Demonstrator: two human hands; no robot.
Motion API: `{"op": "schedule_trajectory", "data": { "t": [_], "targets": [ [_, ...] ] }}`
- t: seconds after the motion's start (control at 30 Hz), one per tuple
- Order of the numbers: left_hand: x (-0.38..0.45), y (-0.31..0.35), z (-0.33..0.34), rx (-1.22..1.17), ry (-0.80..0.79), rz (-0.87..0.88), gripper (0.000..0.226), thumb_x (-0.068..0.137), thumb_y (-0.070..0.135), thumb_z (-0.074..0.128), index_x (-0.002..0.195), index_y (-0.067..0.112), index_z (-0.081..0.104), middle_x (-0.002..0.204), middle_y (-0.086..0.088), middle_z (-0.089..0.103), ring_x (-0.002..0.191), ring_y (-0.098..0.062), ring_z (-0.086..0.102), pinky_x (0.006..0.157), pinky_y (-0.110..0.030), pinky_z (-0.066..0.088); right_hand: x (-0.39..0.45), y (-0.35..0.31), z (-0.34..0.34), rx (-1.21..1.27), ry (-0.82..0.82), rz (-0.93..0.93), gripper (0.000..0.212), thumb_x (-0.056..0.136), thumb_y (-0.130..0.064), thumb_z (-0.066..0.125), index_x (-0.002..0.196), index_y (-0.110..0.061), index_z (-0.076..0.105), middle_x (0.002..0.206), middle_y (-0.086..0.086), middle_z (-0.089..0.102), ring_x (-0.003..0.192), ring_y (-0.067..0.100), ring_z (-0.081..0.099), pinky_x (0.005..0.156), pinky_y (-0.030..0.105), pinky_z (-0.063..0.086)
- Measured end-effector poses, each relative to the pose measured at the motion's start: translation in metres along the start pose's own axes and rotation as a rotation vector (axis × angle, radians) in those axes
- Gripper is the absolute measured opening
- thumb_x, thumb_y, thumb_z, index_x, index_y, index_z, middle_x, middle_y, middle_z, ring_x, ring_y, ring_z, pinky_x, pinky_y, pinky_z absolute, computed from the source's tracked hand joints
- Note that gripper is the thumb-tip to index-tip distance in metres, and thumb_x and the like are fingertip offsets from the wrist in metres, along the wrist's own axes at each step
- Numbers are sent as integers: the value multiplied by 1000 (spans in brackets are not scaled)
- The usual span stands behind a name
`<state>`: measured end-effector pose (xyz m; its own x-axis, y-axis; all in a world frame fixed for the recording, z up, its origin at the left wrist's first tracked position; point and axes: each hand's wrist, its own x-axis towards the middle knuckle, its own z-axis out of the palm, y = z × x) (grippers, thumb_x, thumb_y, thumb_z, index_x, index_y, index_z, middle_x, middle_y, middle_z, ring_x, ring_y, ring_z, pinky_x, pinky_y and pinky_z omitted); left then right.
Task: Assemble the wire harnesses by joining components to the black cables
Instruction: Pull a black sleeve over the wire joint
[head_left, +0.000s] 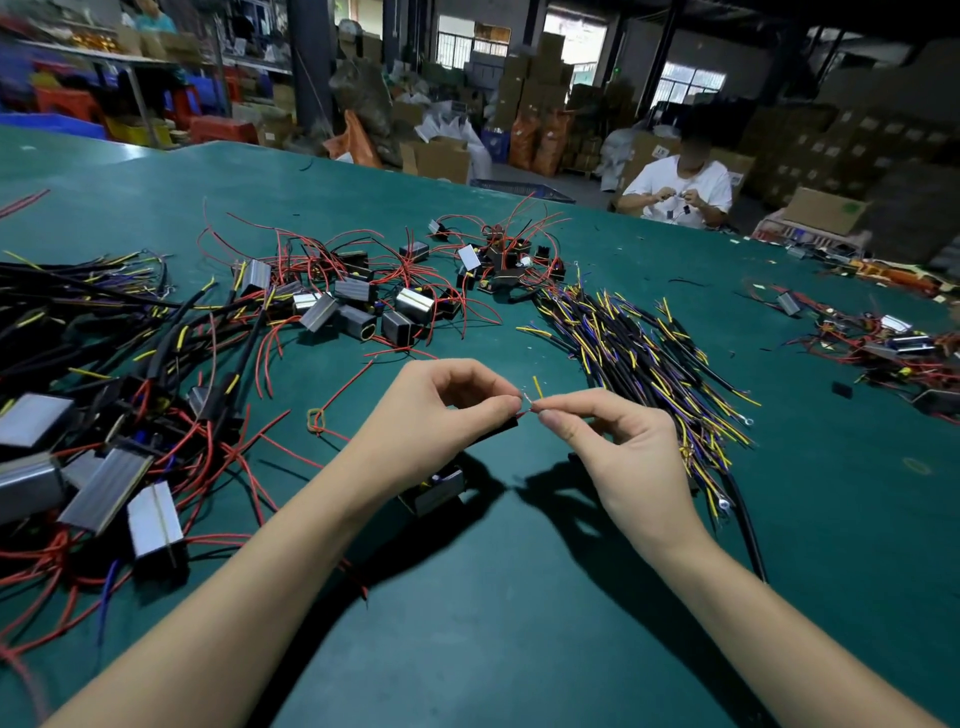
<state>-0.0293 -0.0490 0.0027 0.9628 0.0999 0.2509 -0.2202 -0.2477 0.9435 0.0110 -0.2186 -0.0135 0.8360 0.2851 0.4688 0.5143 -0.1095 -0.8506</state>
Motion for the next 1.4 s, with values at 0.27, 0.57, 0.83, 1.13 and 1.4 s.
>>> {"op": "schedule_trajectory", "data": {
  "t": [0.27, 0.57, 0.83, 1.13, 1.4],
  "targets": [
    [0, 0, 1, 5, -7, 15, 5, 81, 16, 74, 77, 19, 74, 61, 15, 67, 53, 7, 53, 54, -4, 38, 1, -3, -3, -86, -20, -19, 10, 80, -12, 74, 81, -22, 77, 82, -9, 72, 81, 6, 65, 75, 17, 40],
    [-1, 5, 4, -70, 34, -74, 12, 83, 16, 70, 71, 16, 73, 68, 1, 69, 63, -3, 57, 62, -11, 43, 1, -8, 1, -64, -57, -6, 6, 80, -13, 74, 82, -18, 77, 82, -4, 72, 78, 3, 63, 72, 8, 40],
    [-1, 9, 0, -80, 50, -56, 17, 80, 10, 70, 67, 19, 74, 72, 3, 72, 71, -1, 63, 71, -9, 47, 3, -8, 6, 116, -71, 105, 8, 76, -23, 74, 82, -17, 75, 82, 0, 74, 80, 11, 65, 79, 22, 48],
    [-1, 9, -3, -68, 41, -63, 18, 81, 9, 68, 66, 18, 73, 73, 4, 70, 72, 0, 63, 70, -5, 45, 4, -15, 9, 74, -45, 18, 11, 79, -8, 75, 81, -19, 75, 81, -2, 74, 79, 8, 65, 77, 15, 46],
    [-2, 10, 4, 71, 49, -218, 36, 64, 47, 57, 76, 17, 70, 65, 8, 60, 63, -9, 51, 83, -37, 40, -2, -11, 18, -457, 88, -394, 5, 84, -10, 67, 84, -14, 69, 92, -6, 66, 92, 5, 60, 85, 36, 43]
  ]
}}
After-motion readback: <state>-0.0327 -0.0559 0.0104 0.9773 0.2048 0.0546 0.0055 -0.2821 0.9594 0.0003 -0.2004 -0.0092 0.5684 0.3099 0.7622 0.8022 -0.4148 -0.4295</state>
